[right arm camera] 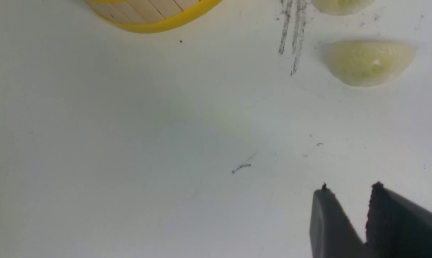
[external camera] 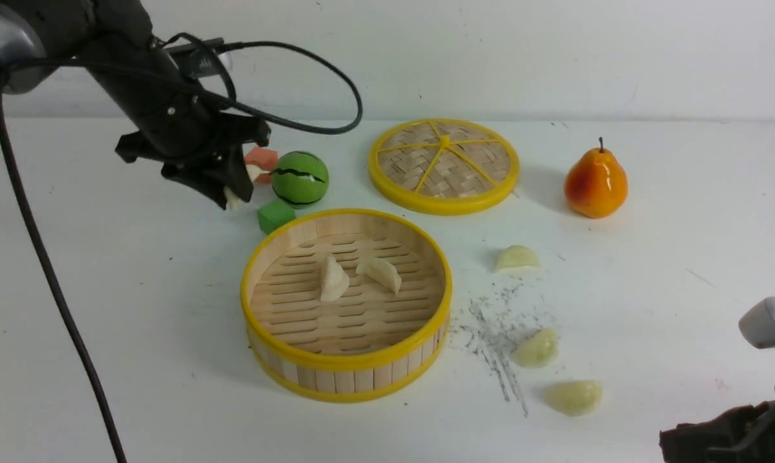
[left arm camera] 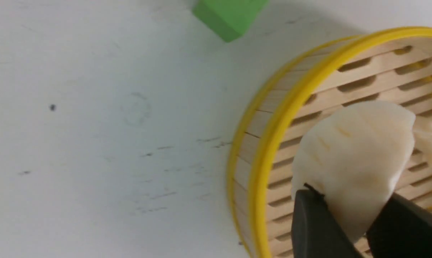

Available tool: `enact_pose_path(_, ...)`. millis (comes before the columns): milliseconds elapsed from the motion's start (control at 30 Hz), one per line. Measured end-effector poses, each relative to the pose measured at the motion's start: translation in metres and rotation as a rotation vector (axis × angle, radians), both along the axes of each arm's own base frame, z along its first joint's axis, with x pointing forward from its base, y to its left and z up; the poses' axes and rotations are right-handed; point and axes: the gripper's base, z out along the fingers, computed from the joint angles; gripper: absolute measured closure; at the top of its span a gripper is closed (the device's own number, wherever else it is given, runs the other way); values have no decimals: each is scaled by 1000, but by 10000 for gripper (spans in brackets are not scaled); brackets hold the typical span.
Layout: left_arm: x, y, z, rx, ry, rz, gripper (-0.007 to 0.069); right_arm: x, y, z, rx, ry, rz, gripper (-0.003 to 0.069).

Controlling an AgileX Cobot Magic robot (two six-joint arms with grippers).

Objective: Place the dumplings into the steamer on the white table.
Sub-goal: 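Place the dumpling into the bamboo steamer basket with the left gripper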

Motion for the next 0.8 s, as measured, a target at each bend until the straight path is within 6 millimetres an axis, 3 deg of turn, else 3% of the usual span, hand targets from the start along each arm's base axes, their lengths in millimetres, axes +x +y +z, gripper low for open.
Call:
enact_pose_path(100,-10,-25,-19,46,67,-7,433,0,0,0,0,0,0,484)
enact_pose_path(133,-10,-25,-21,52,71,-7,433,0,0,0,0,0,0,484)
enact_pose_path(200,-16,-45,-42,108,91,-5,433,0,0,0,0,0,0,482)
enact_pose_path(300,-16,-57,-58,134,87,33,433,0,0,0,10,1,-4,481)
enact_pose_path(500,-12,-67,-77,159,98,87,433,-1,2,1,25,11,1,478)
enact_pose_path(633,-12,-68,-78,159,99,96,433,-1,2,1,26,11,0,474)
enact_pose_path(800,-12,-67,-78,159,106,106,359,-1,2,1,27,12,1,470)
